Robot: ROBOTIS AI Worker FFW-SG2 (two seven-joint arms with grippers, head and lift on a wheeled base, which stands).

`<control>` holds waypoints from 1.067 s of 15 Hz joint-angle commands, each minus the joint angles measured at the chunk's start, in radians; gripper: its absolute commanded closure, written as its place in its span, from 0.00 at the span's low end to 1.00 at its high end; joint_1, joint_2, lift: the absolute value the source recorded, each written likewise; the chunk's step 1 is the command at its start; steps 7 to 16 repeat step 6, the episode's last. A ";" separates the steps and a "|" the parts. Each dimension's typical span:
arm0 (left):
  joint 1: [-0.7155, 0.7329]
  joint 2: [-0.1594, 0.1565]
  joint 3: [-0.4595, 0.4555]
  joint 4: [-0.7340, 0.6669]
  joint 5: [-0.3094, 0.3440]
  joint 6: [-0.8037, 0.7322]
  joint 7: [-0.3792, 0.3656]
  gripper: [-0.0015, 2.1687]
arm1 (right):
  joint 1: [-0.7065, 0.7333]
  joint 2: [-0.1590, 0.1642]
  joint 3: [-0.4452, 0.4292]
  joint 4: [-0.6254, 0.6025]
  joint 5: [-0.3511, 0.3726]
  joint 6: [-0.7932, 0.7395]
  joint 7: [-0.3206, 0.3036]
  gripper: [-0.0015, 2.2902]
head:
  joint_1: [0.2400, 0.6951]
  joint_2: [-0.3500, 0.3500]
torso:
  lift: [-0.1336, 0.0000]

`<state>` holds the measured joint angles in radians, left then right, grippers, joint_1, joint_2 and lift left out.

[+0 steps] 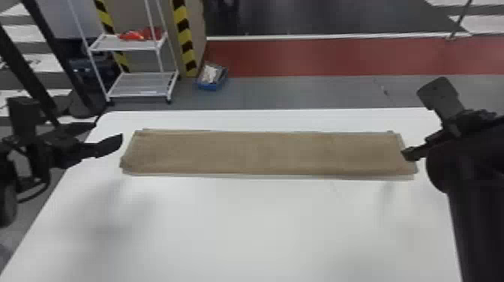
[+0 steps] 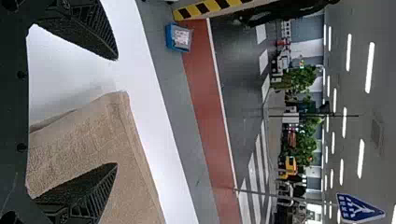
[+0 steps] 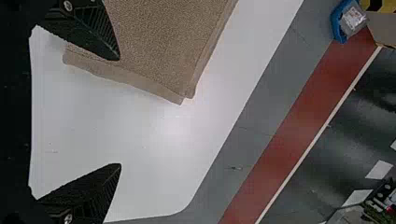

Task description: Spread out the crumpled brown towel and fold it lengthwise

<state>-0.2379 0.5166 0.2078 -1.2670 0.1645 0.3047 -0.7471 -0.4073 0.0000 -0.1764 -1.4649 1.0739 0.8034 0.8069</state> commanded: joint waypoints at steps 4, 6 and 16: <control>-0.001 -0.001 0.002 0.000 0.007 0.011 0.009 0.04 | -0.010 0.001 0.000 0.000 -0.023 0.030 -0.012 0.03 | 1.00 0.59 | 0.04; -0.001 -0.001 0.002 0.000 0.007 0.011 0.003 0.03 | -0.013 0.001 0.002 0.000 -0.037 0.061 -0.018 0.03 | 1.00 0.59 | 0.04; -0.001 -0.001 0.002 0.000 0.007 0.011 0.003 0.03 | -0.013 0.001 0.002 0.000 -0.037 0.061 -0.018 0.03 | 1.00 0.59 | 0.04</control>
